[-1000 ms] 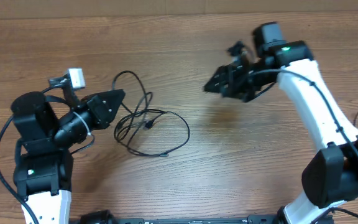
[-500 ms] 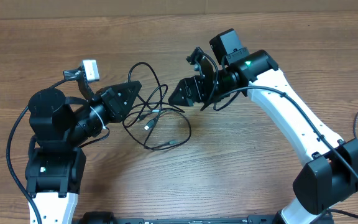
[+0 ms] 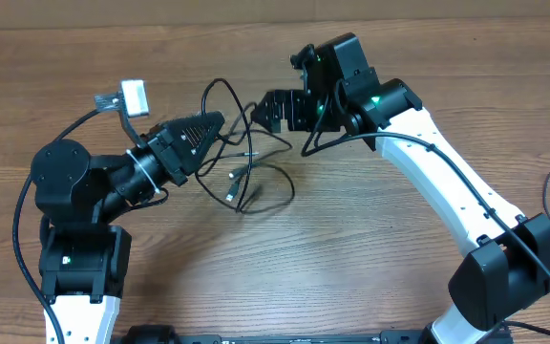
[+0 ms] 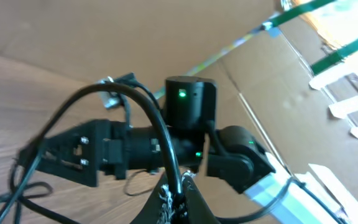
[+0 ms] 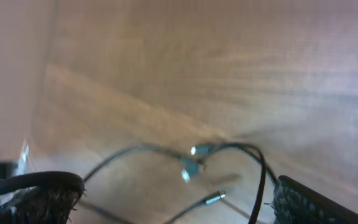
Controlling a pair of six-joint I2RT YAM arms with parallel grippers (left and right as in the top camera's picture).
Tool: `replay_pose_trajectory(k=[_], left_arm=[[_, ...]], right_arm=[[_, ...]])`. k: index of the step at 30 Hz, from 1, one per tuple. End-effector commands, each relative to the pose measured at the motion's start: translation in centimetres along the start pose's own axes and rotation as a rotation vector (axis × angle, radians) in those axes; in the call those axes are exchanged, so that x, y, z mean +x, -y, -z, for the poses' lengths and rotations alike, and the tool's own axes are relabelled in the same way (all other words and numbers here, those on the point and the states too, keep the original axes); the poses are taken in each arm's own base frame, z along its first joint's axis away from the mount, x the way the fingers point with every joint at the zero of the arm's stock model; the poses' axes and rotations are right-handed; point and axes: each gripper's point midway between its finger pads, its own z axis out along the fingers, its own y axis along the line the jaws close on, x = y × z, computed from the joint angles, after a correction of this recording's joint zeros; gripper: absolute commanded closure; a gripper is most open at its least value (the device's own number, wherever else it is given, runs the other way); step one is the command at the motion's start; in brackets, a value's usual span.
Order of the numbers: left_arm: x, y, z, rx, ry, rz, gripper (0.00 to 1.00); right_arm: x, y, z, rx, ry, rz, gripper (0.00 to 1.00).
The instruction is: Untangle cables
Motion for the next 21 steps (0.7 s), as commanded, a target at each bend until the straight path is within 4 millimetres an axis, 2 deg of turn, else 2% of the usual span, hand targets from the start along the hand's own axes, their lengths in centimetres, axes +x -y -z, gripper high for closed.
replay_pose_trajectory(k=[1, 3, 5, 7, 10, 14, 15, 18, 19, 21], left_arm=[[0.4, 2.5, 0.3, 0.081, -0.037, -0.021, 0.96], [0.4, 2.5, 0.3, 0.083, -0.037, -0.023, 0.96], [0.4, 2.5, 0.3, 0.083, -0.037, -0.024, 0.96], [0.3, 2.4, 0.3, 0.079, -0.031, -0.028, 0.96], [0.2, 2.4, 0.3, 0.078, -0.027, -0.054, 0.96], [0.3, 1.7, 0.0, 0.067, -0.040, -0.055, 0.96], [0.4, 1.7, -0.1, 0.066, -0.041, -0.052, 0.96], [0.4, 1.8, -0.1, 0.074, -0.048, -0.053, 0.96], [0.5, 2.1, 0.0, 0.087, -0.052, -0.063, 0.96], [0.5, 2.7, 0.1, 0.109, -0.053, -0.083, 0.96]], right_arm=[[-2.2, -0.5, 0.7, 0.017, 0.089, -0.009, 0.00], [-2.6, -0.8, 0.6, 0.003, 0.103, -0.012, 0.00], [-2.2, -1.4, 0.4, -0.028, 0.079, -0.032, 0.00], [-0.6, -2.7, -0.3, -0.086, 0.013, -0.029, 0.00], [0.9, -3.7, -1.3, -0.098, -0.022, -0.011, 0.00], [3.4, -6.4, -2.8, -0.118, -0.064, 0.053, 0.00], [3.5, -6.5, -3.1, -0.088, -0.054, 0.064, 0.00], [2.7, -4.4, -4.0, 0.102, 0.040, 0.071, 0.00], [2.0, -2.7, -4.0, 0.196, 0.086, 0.026, 0.00], [1.4, -0.6, -3.9, 0.277, 0.116, -0.010, 0.00]])
